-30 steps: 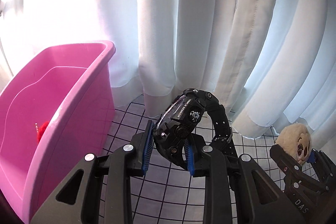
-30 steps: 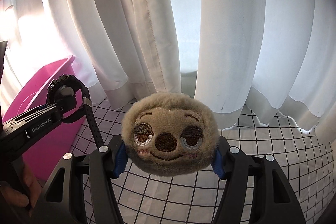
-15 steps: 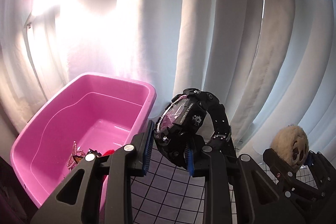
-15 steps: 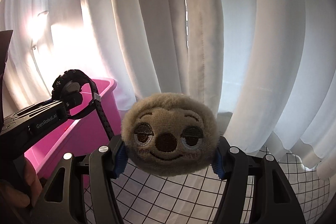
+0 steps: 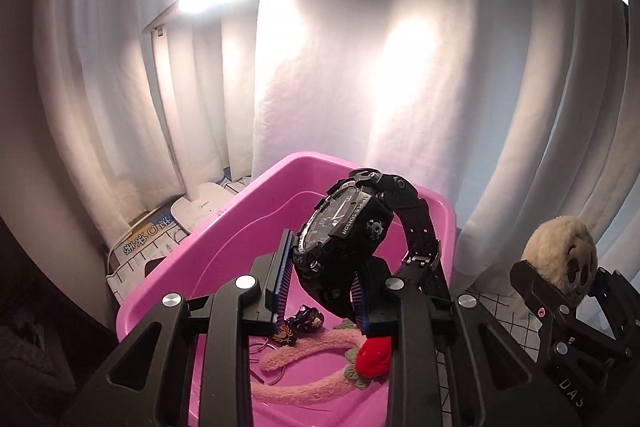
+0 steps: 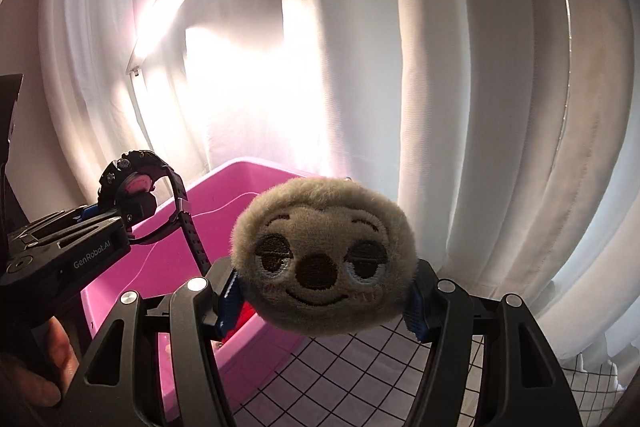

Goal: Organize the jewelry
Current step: 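Lift the sloth keychain and watch and carry both over the pink tub, then open both tools to drop the keychain and watch into the tub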

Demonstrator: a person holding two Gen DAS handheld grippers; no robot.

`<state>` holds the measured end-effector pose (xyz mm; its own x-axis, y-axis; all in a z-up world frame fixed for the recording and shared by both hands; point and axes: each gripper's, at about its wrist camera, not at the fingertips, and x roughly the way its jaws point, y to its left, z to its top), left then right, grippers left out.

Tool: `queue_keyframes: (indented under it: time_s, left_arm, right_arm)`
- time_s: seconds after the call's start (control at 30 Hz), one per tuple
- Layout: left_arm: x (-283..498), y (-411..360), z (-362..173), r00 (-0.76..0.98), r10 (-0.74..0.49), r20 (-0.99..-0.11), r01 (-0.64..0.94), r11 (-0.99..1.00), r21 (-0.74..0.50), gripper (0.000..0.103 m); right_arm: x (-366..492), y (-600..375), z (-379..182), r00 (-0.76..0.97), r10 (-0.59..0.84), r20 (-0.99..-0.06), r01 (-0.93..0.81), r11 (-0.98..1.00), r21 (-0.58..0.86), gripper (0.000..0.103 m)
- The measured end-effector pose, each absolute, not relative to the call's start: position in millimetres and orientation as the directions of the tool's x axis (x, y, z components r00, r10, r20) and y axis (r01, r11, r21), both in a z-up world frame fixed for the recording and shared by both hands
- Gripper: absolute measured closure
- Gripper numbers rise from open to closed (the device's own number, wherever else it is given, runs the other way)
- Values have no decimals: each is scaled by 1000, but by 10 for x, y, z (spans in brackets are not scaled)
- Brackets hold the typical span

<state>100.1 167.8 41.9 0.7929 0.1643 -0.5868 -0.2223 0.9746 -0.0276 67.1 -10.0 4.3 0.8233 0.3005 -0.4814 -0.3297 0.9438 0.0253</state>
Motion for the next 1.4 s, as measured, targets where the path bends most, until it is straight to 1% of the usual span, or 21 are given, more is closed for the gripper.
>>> queue_keyframes:
  time_s: [0.2, 0.4, 0.5, 0.6, 0.63, 0.7, 0.73, 0.77, 0.8, 0.83, 0.93, 1.1, 1.3, 1.4]
  left_arm:
    - [1123, 2071, 243, 734, 225, -641, -299, 954, -8, 77]
    - [1267, 2281, 7, 668, 246, -702, -335, 942, 12, 77]
    - [1334, 2398, -132, 631, 234, -740, -350, 937, -2, 76]
    - [1366, 2484, -239, 599, 239, -764, -368, 930, 3, 71]
    - [1365, 2497, -260, 593, 239, -769, -371, 928, 2, 64]
    - [1352, 2530, -287, 595, 229, -771, -374, 927, -12, 58]
    - [1330, 2532, -269, 603, 241, -760, -380, 925, -8, 44]
    - [1303, 2526, -234, 616, 260, -743, -386, 922, 3, 21]
    - [1281, 2511, -178, 638, 274, -720, -386, 923, 10, 13]
    - [1263, 2492, -126, 655, 287, -699, -383, 923, 20, 11]
    - [1277, 2469, -48, 664, 290, -689, -372, 928, 32, 11]
    - [1264, 2544, -50, 662, 269, -700, -380, 925, -4, 11]
    - [1220, 2570, -46, 665, 263, -699, -381, 924, -15, 11]
    - [1196, 2577, -44, 666, 262, -699, -381, 924, -16, 11]
  right_arm:
    - [966, 409, -85, 776, 332, -537, -395, 919, -3, 42]
    - [1237, 681, -236, 745, 304, -594, -401, 915, -35, 42]
    - [1359, 764, -284, 730, 277, -625, -392, 919, -51, 38]
    - [1433, 779, -345, 711, 240, -661, -377, 924, -70, 34]
    - [1458, 788, -373, 703, 225, -675, -370, 926, -77, 34]
    - [1509, 788, -415, 689, 206, -695, -360, 929, -81, 34]
    - [1518, 784, -431, 686, 201, -700, -355, 932, -79, 34]
    - [1520, 778, -449, 683, 198, -703, -350, 934, -76, 34]
    - [1517, 773, -462, 678, 197, -708, -346, 935, -72, 34]
    - [1525, 778, -472, 674, 195, -712, -343, 937, -69, 34]
    - [1546, 817, -475, 672, 179, -718, -336, 938, -80, 34]
    - [1515, 872, -418, 684, 180, -707, -355, 929, -107, 33]
    - [1558, 902, -407, 661, 200, -724, -376, 922, -89, 31]
    - [1586, 868, -410, 643, 216, -735, -373, 926, -54, 26]
